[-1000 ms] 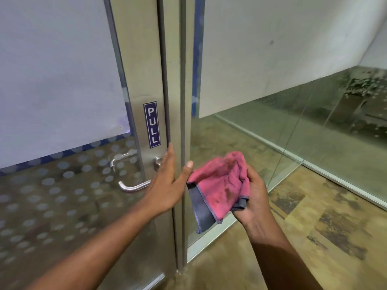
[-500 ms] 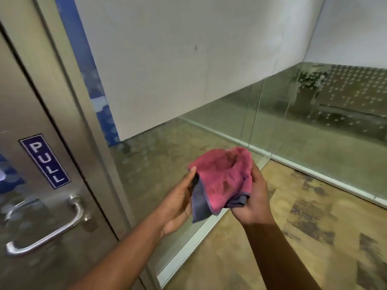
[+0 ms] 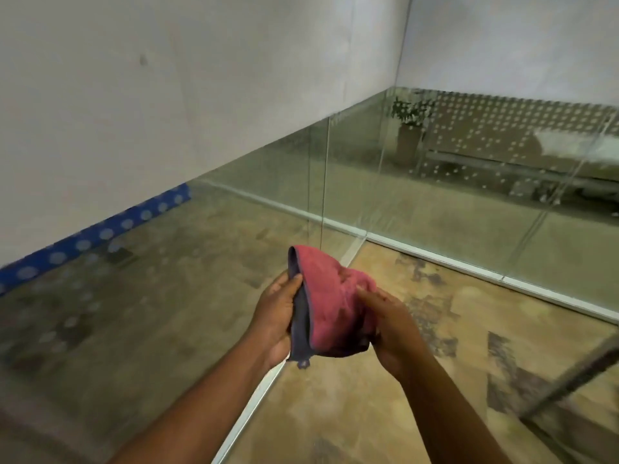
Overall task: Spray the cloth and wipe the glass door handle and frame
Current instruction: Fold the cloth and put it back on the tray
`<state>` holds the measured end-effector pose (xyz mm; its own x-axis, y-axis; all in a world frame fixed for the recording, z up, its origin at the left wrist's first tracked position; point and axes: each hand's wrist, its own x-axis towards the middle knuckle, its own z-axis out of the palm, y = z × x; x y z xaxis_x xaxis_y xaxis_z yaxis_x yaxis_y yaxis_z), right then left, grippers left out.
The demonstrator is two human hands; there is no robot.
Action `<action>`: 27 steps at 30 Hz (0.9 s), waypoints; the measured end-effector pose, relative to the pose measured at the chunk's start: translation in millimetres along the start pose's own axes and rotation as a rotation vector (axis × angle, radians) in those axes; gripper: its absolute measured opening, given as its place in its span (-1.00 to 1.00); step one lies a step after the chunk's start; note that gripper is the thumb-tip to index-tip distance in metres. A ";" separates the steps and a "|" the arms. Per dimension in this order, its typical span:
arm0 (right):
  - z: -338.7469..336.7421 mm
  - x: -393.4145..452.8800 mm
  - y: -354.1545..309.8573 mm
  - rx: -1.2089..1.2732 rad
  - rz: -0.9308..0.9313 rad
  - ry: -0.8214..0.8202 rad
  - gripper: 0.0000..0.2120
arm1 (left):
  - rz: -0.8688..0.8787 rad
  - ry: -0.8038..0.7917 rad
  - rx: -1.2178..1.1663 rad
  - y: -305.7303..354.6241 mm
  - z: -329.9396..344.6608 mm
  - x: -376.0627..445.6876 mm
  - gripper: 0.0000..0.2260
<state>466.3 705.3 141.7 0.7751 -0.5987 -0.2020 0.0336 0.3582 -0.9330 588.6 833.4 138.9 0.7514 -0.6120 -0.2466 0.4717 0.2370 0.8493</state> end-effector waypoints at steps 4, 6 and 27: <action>-36.4 12.2 1.8 0.035 0.033 0.130 -0.77 | -0.118 -0.146 -0.019 -16.0 33.0 26.0 -0.74; -54.7 16.1 -2.2 0.077 0.018 0.195 -0.76 | -0.206 -0.224 0.020 -24.7 48.3 38.7 -0.76; -212.3 70.0 -53.8 0.067 0.115 0.775 -0.80 | -0.455 -0.805 0.325 -102.5 238.9 184.7 -0.73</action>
<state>384.8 492.1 114.5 0.1160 -0.8753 -0.4694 0.0371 0.4761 -0.8786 568.8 515.8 117.8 -0.0668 -0.9538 -0.2929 0.3982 -0.2947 0.8687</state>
